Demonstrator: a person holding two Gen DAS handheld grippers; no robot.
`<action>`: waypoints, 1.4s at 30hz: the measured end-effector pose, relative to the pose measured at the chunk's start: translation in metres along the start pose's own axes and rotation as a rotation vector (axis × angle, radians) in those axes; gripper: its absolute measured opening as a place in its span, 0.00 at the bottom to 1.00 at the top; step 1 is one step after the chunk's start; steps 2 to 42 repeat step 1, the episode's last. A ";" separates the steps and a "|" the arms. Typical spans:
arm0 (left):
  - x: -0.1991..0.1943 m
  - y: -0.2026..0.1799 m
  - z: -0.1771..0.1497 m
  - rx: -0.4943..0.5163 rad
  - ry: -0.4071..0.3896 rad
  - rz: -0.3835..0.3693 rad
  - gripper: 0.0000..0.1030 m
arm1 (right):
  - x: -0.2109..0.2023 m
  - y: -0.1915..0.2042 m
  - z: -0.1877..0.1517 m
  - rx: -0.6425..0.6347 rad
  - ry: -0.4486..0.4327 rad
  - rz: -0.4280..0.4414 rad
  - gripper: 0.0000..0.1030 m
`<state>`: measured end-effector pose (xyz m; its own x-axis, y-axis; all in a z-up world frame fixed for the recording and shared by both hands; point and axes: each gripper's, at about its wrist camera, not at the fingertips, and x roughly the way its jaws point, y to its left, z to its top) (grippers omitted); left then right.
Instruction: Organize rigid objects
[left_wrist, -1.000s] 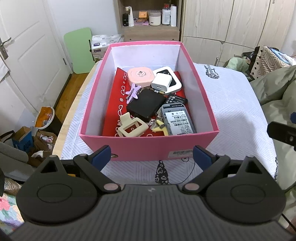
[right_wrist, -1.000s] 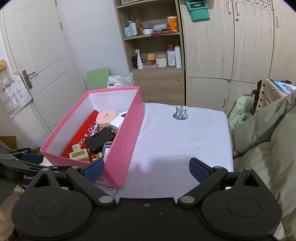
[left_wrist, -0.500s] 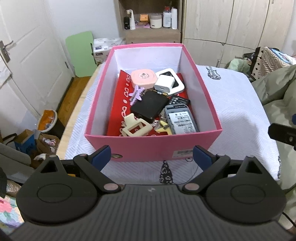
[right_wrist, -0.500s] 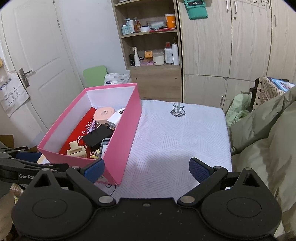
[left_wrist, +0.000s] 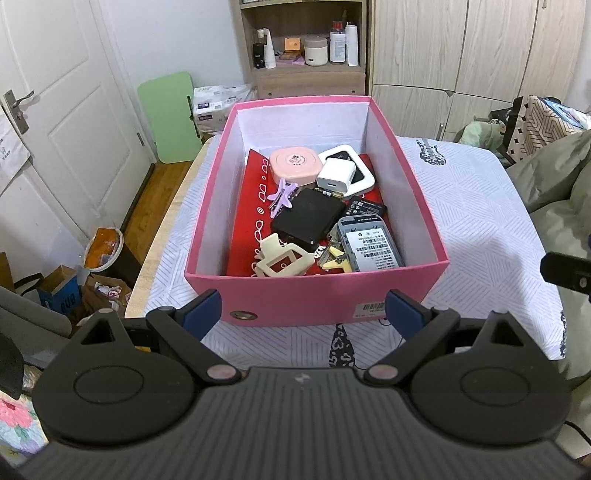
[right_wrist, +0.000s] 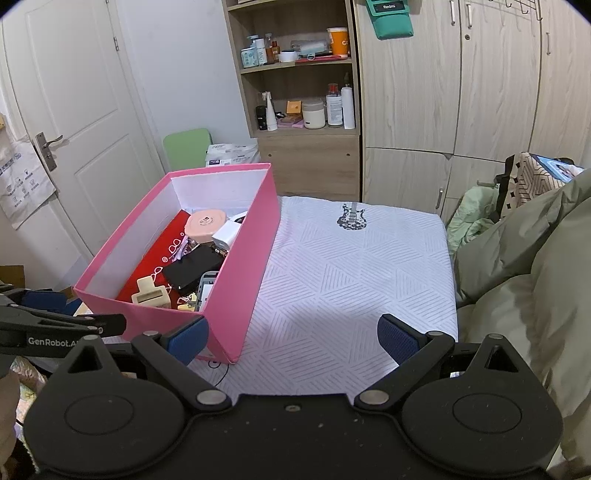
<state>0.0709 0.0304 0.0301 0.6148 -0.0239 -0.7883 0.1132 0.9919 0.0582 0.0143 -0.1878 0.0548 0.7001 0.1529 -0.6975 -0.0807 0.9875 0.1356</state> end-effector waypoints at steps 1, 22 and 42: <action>0.000 0.000 0.000 0.000 0.000 0.000 0.93 | 0.000 0.000 0.000 0.001 0.000 0.000 0.97; 0.000 0.000 0.000 0.000 0.000 0.000 0.93 | 0.000 0.000 0.000 0.001 0.000 0.000 0.97; 0.000 0.000 0.000 0.000 0.000 0.000 0.93 | 0.000 0.000 0.000 0.001 0.000 0.000 0.97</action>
